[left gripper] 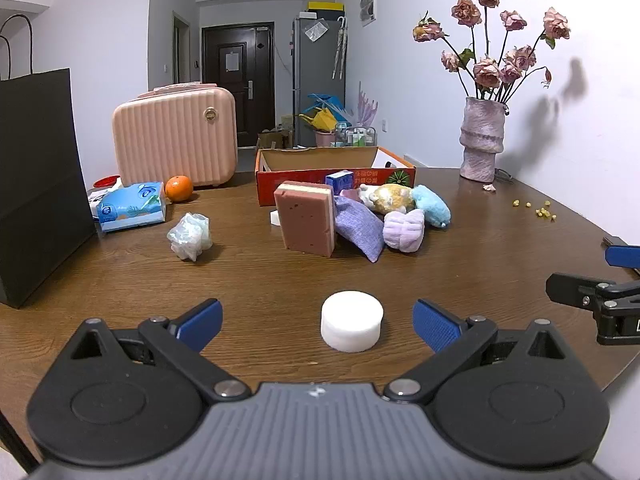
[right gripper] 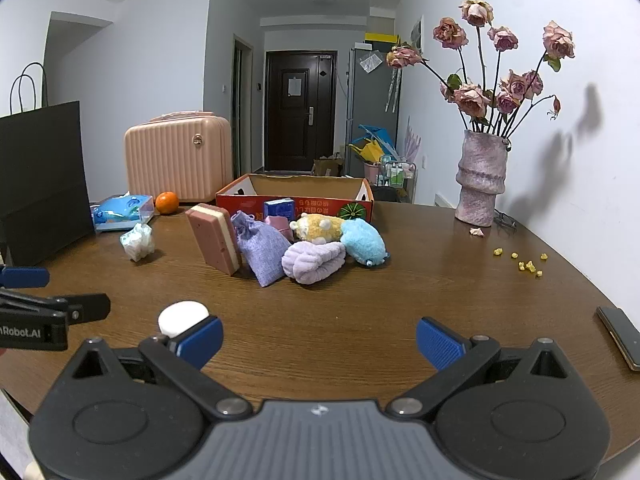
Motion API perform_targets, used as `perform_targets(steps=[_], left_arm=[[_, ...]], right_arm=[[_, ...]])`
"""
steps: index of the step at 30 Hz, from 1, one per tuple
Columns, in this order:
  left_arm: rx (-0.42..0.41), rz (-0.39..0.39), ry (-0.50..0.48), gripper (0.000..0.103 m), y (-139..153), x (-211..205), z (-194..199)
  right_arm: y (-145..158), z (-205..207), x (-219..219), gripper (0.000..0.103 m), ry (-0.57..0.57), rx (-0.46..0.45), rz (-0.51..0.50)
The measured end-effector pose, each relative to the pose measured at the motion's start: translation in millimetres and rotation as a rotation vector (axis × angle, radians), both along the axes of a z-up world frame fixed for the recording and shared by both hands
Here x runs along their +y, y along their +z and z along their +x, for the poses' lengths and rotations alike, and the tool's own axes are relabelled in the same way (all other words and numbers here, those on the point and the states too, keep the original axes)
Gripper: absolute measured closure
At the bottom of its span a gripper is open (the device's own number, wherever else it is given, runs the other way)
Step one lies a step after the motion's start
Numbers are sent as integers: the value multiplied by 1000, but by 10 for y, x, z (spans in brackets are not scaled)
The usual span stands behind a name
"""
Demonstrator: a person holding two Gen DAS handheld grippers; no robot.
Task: Organize soft objects
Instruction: 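Move the left tool toward the white round sponge on the table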
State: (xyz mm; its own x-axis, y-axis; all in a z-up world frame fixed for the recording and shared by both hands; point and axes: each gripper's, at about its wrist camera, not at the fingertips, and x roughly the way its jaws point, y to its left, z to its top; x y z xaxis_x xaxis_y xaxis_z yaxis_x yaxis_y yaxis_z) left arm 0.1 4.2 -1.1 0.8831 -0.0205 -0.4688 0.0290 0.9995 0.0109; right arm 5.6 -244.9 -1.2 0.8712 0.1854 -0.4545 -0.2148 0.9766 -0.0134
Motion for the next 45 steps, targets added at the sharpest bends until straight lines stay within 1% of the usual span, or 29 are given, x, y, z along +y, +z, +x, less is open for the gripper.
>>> perform_targets(steps=[45], left_arm=[[3,-1,1,0,-10,-11,2]], right_arm=[[-19,14,12,0,-7,7,-9]])
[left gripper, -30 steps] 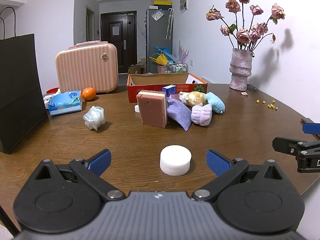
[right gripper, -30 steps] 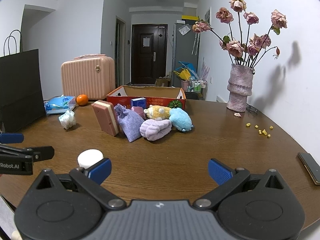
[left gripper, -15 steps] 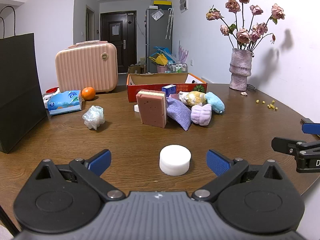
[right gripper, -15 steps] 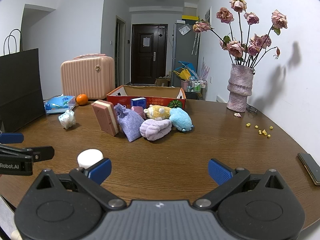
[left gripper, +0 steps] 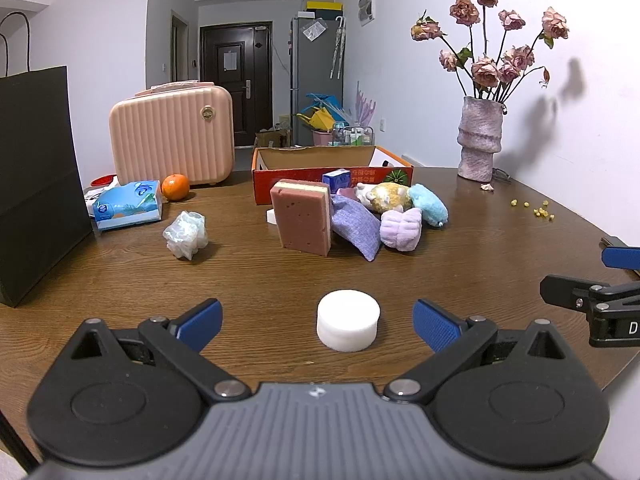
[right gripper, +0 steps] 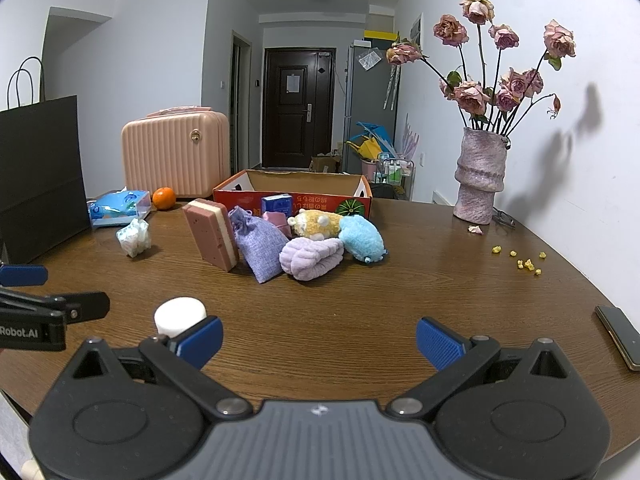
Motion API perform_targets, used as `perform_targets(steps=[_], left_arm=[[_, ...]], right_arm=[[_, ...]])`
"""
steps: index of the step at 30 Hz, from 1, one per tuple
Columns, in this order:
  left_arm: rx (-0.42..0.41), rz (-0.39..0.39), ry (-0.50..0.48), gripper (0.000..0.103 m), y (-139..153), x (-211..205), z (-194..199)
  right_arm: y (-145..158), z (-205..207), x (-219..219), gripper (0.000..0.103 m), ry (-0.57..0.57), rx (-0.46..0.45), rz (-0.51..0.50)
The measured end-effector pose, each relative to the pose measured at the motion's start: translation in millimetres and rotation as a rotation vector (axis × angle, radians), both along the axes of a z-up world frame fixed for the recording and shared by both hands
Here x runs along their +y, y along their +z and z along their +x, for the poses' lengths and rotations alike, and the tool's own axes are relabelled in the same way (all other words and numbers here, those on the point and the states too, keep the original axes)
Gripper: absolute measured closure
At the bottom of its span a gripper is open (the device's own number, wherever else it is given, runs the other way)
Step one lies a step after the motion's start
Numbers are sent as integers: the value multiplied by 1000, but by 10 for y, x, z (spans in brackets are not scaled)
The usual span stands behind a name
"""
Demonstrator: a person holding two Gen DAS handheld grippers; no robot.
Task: Organize soft objects
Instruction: 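Move the left tool toward the white round sponge on the table, then close the left tool around the white round sponge and lift it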
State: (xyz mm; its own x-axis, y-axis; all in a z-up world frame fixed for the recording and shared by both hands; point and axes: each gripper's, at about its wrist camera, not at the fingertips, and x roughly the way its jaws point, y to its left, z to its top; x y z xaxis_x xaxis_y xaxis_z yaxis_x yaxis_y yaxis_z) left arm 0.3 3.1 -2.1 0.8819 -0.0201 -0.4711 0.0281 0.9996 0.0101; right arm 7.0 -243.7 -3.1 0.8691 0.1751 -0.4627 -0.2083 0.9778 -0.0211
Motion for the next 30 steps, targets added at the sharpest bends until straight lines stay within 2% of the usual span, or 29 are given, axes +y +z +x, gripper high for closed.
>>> perform_targets(steps=[15,30], left_arm=[[0,-1,0,0,-9,-25,1],[33,-10,-9,0,-88,-73,213]], right_arm=[[-43,31,19,0,0,5,-5],[-117,202,16,0,-1,28,-26]])
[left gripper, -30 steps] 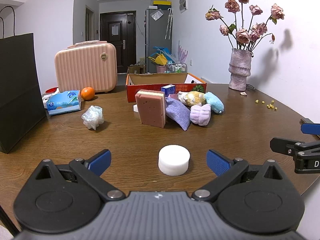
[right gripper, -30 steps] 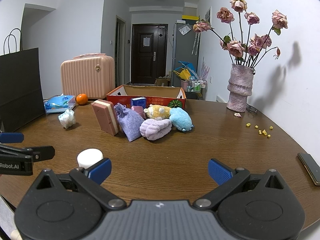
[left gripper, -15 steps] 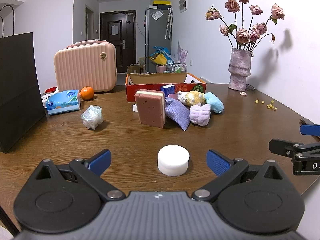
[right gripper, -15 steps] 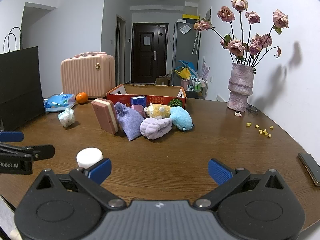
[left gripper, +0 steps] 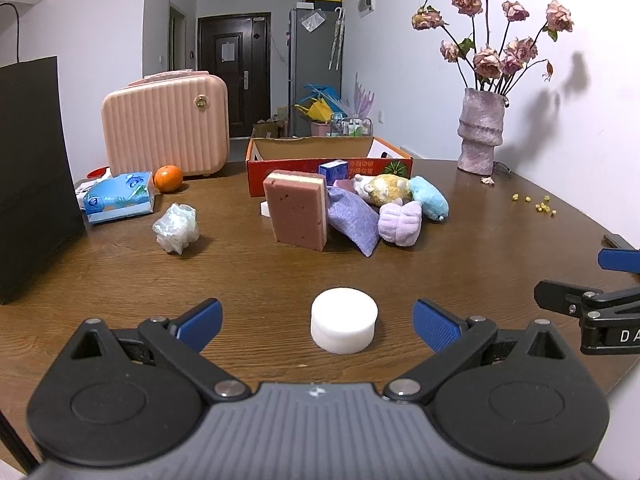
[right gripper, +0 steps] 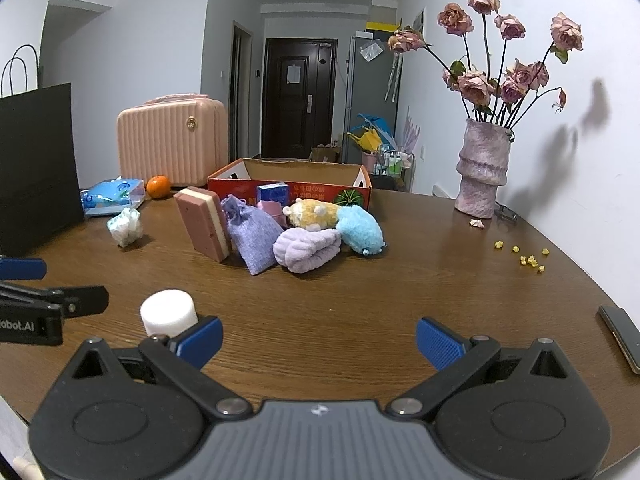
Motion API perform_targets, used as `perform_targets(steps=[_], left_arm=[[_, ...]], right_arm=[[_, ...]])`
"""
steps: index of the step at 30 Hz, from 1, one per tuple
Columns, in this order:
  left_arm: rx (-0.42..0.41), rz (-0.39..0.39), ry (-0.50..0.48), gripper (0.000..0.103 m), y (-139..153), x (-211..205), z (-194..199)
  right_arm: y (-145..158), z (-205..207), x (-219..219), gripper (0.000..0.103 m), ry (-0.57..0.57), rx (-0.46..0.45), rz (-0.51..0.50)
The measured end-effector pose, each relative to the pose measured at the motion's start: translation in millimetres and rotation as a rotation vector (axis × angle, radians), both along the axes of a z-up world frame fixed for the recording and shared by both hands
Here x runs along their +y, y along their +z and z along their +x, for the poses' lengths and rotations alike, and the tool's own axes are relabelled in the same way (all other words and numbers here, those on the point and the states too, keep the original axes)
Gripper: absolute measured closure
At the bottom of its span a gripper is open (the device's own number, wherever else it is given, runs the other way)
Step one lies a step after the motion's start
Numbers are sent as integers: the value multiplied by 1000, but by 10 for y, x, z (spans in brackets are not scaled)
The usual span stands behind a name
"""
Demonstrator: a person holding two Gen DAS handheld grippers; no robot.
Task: Organize soft objects
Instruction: 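Close the left tool around the white round sponge and lift it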
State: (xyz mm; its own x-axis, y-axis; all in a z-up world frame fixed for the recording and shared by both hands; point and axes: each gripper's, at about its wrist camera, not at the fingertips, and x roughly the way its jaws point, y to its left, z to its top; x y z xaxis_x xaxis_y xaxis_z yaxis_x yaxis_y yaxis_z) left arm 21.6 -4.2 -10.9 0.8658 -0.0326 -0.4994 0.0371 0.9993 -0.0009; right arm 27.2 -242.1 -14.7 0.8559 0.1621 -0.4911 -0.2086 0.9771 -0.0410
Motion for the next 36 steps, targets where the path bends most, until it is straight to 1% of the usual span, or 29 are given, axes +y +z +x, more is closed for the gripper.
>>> perform_targets(steps=[11,16,22,26,28,30,31,33,34,35,36], left_arm=[[62,23,-10,0,-179,-80,323],[83,32,-35,0,-298,-157,507],[123,36,-16,0,-450,-213,750],[130,46,-9,0,-541,-239,882],[145,44,-2,1,-581,-243,947],[154,47,1,10,-619,-250,988],[159,49,0,13,-638,-255,1000],[171,50,-5,26,-665,-258,1027],[180,46,-7,31,-679,-257,1043],[188,41,-12,42,-691,-251,1051],[196,34,-20,44,-700,-245,1061]], right_arm=[[-146,258,-20,0,3,45,1],[-238,393,-26,0,3,68,4],[-372,569,-56,0,1,103,11],[-435,669,-73,0,3,122,17],[-461,716,-67,0,6,127,20],[-480,764,-59,0,11,133,21],[-487,785,-55,0,14,136,22],[-503,829,-38,0,18,142,21],[-510,849,-30,0,20,143,20],[-513,866,-20,0,23,145,20],[-514,877,-13,0,27,146,21]])
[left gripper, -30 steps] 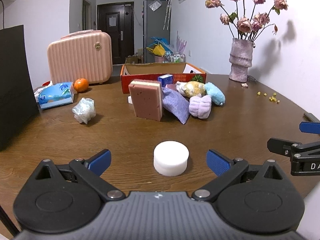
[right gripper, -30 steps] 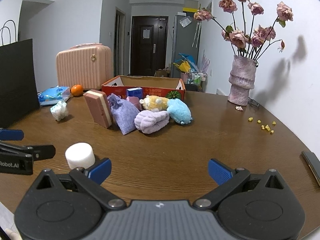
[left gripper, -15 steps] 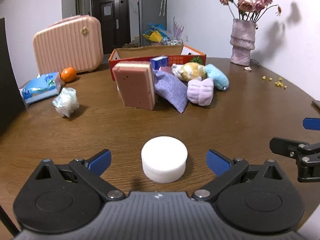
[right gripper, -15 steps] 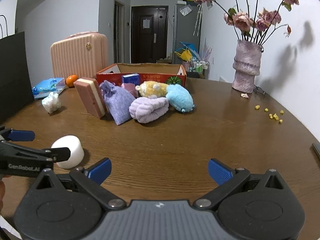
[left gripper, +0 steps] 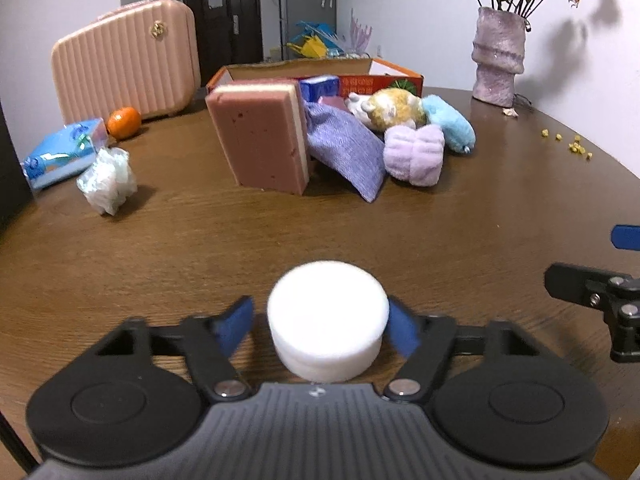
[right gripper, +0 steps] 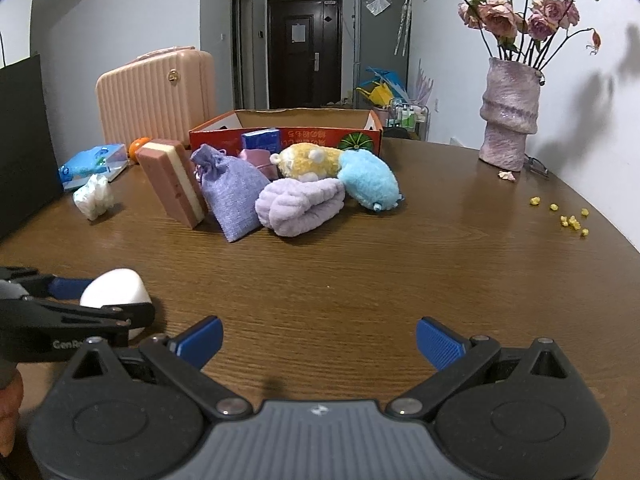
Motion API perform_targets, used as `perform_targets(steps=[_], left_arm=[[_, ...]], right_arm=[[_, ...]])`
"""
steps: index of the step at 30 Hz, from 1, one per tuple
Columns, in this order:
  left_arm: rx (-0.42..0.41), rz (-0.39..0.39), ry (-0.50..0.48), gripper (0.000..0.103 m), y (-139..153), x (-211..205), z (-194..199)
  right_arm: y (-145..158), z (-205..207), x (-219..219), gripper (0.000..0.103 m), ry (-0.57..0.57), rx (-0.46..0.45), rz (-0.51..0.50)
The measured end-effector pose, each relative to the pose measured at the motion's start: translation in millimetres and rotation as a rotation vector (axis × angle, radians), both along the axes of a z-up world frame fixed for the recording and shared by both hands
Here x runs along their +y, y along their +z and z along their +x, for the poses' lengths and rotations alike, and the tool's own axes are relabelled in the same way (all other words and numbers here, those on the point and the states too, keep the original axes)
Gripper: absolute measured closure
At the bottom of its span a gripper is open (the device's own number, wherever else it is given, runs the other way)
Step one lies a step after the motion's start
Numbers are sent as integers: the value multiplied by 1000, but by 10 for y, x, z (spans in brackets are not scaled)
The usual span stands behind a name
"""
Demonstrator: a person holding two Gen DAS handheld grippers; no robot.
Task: Organize soft objects
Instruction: 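Close the left tool around the white round sponge and lift it, then grasp the pink-and-cream sponge block with the right tool while the left holds the white sponge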
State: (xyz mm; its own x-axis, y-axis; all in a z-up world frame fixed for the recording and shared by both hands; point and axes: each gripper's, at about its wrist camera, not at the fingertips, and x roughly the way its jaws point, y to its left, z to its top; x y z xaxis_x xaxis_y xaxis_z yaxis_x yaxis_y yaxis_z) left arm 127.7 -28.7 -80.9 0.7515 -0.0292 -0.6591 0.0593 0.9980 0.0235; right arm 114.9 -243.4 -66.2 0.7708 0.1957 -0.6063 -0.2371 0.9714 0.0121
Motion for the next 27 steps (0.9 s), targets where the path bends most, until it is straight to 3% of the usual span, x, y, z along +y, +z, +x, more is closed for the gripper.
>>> perform_targets(steps=[10,27], left_arm=[[-29,-29,5,45,80,102,-43],[-137,-22,112,45,433,742,13]], right_arm=[[14,91,109,0,33,-6,-5],[183,459,641,1,177,-85,2]])
